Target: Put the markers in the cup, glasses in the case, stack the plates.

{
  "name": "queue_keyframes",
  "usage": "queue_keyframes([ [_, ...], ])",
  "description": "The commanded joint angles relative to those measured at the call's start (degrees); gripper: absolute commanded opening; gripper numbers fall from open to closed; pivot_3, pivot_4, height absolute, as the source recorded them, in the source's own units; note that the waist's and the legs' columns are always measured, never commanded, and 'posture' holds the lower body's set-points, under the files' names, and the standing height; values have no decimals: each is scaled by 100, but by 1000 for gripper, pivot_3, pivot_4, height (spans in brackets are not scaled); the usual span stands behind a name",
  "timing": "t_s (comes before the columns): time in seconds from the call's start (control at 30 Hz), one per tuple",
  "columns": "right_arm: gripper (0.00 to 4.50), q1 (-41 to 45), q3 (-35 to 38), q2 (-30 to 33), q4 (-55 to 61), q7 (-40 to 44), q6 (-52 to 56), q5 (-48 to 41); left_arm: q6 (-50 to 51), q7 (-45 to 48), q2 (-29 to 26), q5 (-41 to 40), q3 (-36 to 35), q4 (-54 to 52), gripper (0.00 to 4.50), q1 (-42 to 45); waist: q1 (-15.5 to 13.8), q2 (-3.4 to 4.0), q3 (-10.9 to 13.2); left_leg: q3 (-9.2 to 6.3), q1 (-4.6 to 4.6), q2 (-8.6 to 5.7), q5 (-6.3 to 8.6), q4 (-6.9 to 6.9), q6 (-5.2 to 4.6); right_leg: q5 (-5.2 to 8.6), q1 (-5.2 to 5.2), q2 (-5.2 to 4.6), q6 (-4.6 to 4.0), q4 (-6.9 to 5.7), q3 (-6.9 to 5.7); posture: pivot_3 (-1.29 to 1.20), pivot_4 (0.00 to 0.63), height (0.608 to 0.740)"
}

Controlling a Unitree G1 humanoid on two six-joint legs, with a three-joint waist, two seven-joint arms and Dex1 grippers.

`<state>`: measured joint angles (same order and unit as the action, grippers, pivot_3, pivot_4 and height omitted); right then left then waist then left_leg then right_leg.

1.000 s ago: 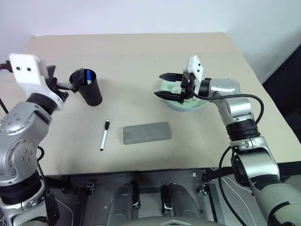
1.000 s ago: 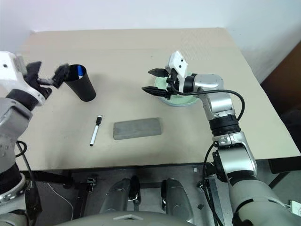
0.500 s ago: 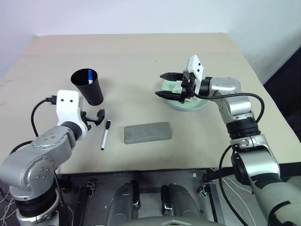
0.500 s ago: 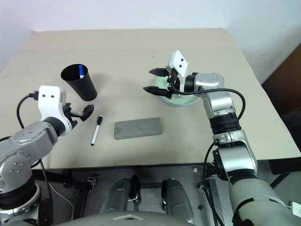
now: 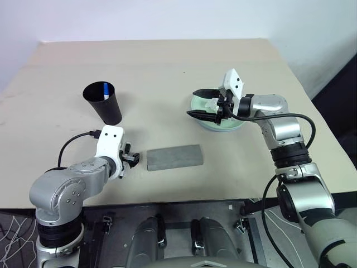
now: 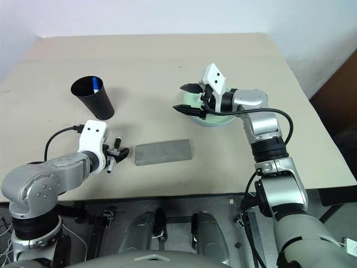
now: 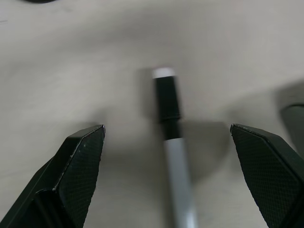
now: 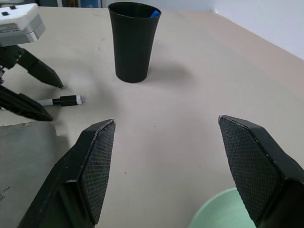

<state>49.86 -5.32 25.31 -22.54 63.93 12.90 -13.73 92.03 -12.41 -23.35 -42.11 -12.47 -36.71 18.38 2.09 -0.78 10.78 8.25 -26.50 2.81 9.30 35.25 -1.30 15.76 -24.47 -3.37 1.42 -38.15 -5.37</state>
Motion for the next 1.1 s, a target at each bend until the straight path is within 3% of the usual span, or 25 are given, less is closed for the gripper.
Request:
queue_keyframes([
  [0.03, 3688, 86, 83, 78, 207, -23, -48, -16, 47, -288, -402, -865, 121, 363, 4422, -20, 7, 0, 0, 0, 0, 0, 0, 0, 0, 0, 0, 0, 0, 0, 0, 0, 150, 715],
  [0.13, 3688, 90, 85, 83, 177, -35, -80, -2, 47, -954, -868, -1684, 367, 753, 4422, -13, 31, 4, -2, -3, 3, 0, 0, -1, 0, 6, 1, 0, -10, 0, 0, 0, 150, 715],
  [0.33, 3688, 132, 81, 57, 115, -46, -134, 2, 47, -2568, -1143, -2836, 264, 1710, 4422, 371, 38, 6, -3, -5, 11, -1, 0, 1, 0, 4, 8, -3, -15, 0, 1, 0, 150, 715],
  [0.43, 3688, 168, 84, 45, 50, -62, -178, 13, 47, -3077, -1462, -3022, 495, 1748, 3453, 497, 55, 6, -3, -6, 17, -1, -1, 1, 1, -4, 9, -3, -27, -1, 1, 0, 150, 715],
  [0.77, 3688, 139, 93, 44, 63, -76, -223, 24, -25, -4689, -1355, -4437, 606, 2332, 201, 638, 63, 6, -3, -10, 37, 1, -5, -1, 9, -11, 10, -1, -34, -3, 0, 0, 150, 715],
  [0.8, 3688, 144, 98, 49, 58, -77, -227, 26, -8, -4765, -1395, -4437, 621, 2369, 17, 678, 63, 6, -3, -9, 37, 1, -5, -1, 9, -11, 10, -1, -34, -3, 1, 0, 150, 715],
  [1.03, 3688, 158, 113, 67, 21, -86, -262, 42, -400, -5272, -1702, -4822, 979, 2608, 17, 1157, 43, 5, -2, -12, 39, 0, -5, -4, 10, -12, 6, -1, -40, -2, 0, 0, 150, 715],
  [1.1, 3688, 156, 116, 60, 25, -83, -252, 46, -386, -5270, -1738, -4417, 1038, 2410, 17, 1401, 41, 3, -1, -13, 35, 0, -5, -2, 10, -11, 5, -2, -40, 1, 0, 0, 150, 715],
])
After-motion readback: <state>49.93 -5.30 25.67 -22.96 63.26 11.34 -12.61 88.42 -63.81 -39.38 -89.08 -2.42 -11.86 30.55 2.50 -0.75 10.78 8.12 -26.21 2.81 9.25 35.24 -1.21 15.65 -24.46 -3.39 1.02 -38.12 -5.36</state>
